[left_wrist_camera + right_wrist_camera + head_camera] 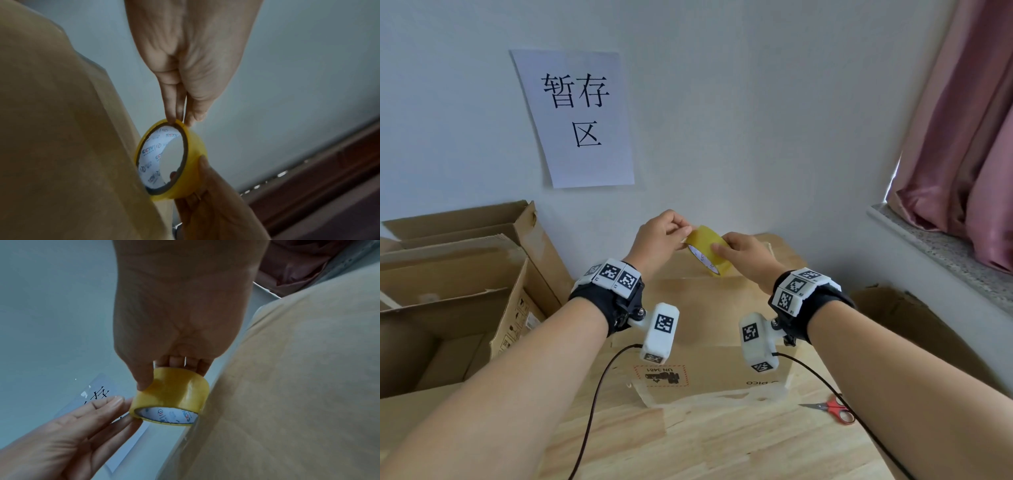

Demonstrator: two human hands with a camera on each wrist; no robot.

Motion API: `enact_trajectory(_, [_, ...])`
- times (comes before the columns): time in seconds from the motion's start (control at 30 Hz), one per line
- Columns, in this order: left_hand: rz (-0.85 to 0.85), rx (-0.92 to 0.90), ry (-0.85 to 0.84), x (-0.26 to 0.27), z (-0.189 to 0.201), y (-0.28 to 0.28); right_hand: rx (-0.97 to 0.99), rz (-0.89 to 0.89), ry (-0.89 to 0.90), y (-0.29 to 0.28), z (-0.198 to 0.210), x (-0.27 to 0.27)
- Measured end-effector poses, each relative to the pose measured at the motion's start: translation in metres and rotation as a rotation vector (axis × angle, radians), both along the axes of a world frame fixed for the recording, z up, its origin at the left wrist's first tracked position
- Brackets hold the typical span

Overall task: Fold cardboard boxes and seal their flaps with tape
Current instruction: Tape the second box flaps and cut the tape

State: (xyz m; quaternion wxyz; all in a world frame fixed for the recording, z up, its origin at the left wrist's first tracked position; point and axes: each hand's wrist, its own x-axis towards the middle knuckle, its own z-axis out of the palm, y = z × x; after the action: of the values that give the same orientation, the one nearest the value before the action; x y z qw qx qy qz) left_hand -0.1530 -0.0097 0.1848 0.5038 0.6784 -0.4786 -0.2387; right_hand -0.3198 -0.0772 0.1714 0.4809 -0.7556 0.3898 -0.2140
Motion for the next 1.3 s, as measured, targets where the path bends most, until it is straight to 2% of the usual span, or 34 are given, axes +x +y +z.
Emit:
enact_trajectory(0.1, [0.006, 0.024, 0.019, 0.005, -0.003, 0.002, 0.046, 0.011, 0.031, 0.0, 0.002, 0.002])
enact_trajectory(0.2, [-0.042, 0.052, -0.087, 0.003, 0.0, 0.002, 0.125, 0.034, 0.047, -0.001, 0.009, 0.003])
enact_trajectory(0.33, [-0.104, 0.087, -0.246, -0.008, 0.006, -0.002, 0.024, -0.018, 0.034, -0.002, 0.006, 0.008])
enact_trajectory(0.6, [-0.03, 0.116, -0.302, -0.02, 0.0, -0.003, 0.178, -0.053, -0.074, -0.002, -0.005, 0.005])
enact_trajectory(0.93, [0.006, 0.089, -0.479, -0.03, 0.0, 0.001, 0.192, -0.05, -0.125, -0.003, -0.015, 0.004])
enact_trajectory(1.3, [-0.043, 0.146, -0.49, -0.029, 0.002, 0.0, 0.208, -0.034, -0.121, -0.004, -0.023, 0.004])
